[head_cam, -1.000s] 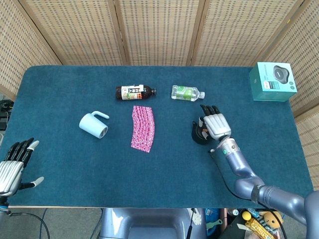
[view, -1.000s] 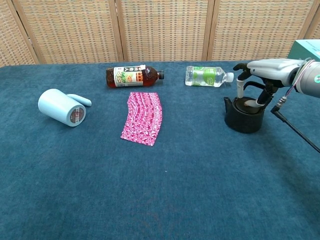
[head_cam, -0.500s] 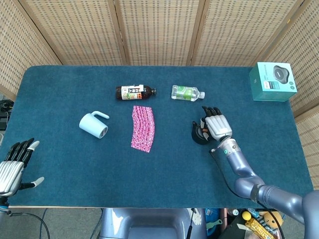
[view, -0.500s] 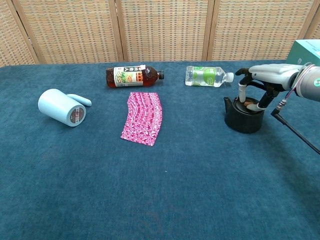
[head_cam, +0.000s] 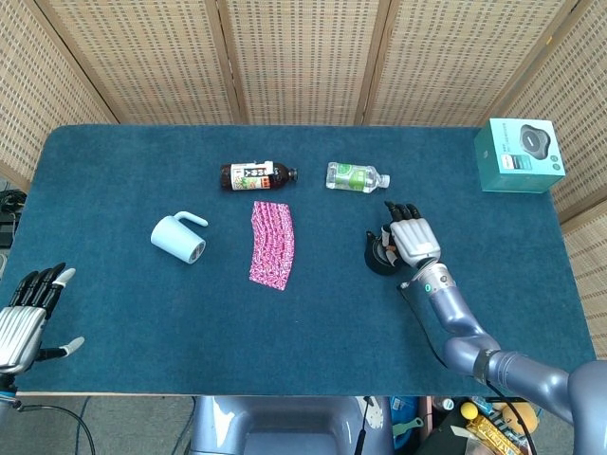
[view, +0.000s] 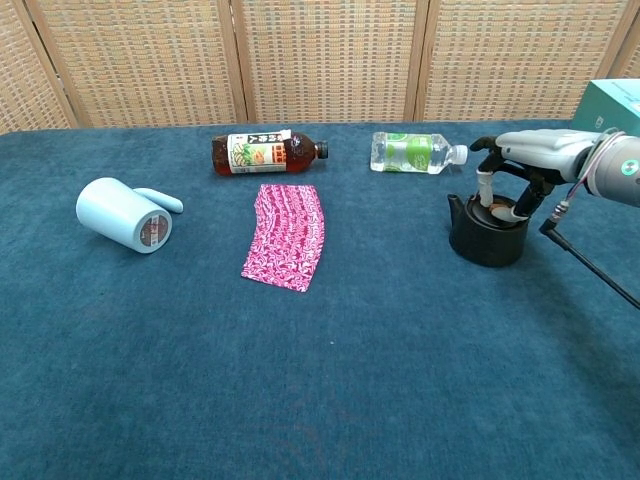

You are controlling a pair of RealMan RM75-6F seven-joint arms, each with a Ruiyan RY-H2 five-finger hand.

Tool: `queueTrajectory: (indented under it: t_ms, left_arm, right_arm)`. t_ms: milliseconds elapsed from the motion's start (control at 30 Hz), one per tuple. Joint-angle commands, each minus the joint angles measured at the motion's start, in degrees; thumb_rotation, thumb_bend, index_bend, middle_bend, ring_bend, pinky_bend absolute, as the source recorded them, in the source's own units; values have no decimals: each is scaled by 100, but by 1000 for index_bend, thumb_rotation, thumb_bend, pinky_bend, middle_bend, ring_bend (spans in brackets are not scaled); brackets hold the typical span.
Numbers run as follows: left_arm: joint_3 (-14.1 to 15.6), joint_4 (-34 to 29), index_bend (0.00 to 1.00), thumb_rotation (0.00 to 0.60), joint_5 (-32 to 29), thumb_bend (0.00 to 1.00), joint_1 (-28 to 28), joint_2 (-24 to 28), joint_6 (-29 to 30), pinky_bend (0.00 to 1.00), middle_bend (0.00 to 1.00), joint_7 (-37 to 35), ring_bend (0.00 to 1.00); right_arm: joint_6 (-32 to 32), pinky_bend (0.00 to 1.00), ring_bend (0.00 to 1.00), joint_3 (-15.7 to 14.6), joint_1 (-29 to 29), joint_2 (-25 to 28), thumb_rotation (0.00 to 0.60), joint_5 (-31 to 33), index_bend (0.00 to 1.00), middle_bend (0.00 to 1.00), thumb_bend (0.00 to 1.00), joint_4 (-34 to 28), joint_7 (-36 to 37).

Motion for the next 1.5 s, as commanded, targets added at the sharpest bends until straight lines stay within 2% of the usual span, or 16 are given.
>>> queueTrajectory:
  t_ms: [33, 367, 700, 733, 800, 1067, 1100, 1200, 1433, 1500]
  left_arm:
    - [-1, 1, 0, 600, 0, 15, 0, 1, 2, 0, 0, -4, 0]
    - [9, 1, 0, 600, 10, 14, -5, 7, -9, 0, 0, -30, 0]
    - [23, -2, 0, 600, 35, 14, -12, 6, -16, 0, 0, -24, 0]
    - [26, -6, 0, 600, 40, 13, -9, 8, -9, 0, 0, -28, 0]
    - [28, -14, 0, 600, 57, 13, -1, 17, 16, 0, 0, -31, 0]
    - [39, -20, 0, 600, 71, 14, 4, 20, 23, 0, 0, -26, 0]
    - [46, -23, 0, 600, 74, 14, 3, 16, 14, 0, 0, -13, 0]
    - [49, -31, 0, 600, 76, 13, -4, 8, 0, 0, 0, 13, 0]
    - [55, -42, 0, 600, 64, 14, -10, 2, -25, 0, 0, 42, 0]
    - [56, -44, 0, 600, 60, 14, -11, 2, -31, 0, 0, 43, 0]
  right_arm:
    - [23, 44, 0, -4, -5, 1, 600, -41, 661, 20, 551, 10, 28]
    - [239, 44, 0, 32, -29, 159, 600, -290, 667, 31, 558, -199, 104]
    - [688, 44, 0, 68, -132, 760, 600, -870, 667, 41, 561, -1296, 172]
    - [751, 44, 0, 6, -166, 867, 600, -1053, 667, 42, 562, -1541, 175]
    - [896, 44, 0, -331, -294, 1043, 600, -1599, 667, 43, 563, -2030, 64]
    - [965, 44, 0, -868, -482, 1026, 600, -2298, 667, 56, 564, -2259, 59]
    - [936, 44, 0, -1085, -538, 947, 600, -2501, 667, 57, 564, -2234, 18]
    - [963, 44, 0, -1205, -610, 798, 600, -2654, 667, 58, 565, -2078, 73]
    - [911, 44, 0, -1241, -666, 608, 600, -2715, 667, 58, 565, -1797, 187]
    - [899, 44, 0, -1235, -677, 611, 600, -2714, 622, 51, 547, -1756, 192]
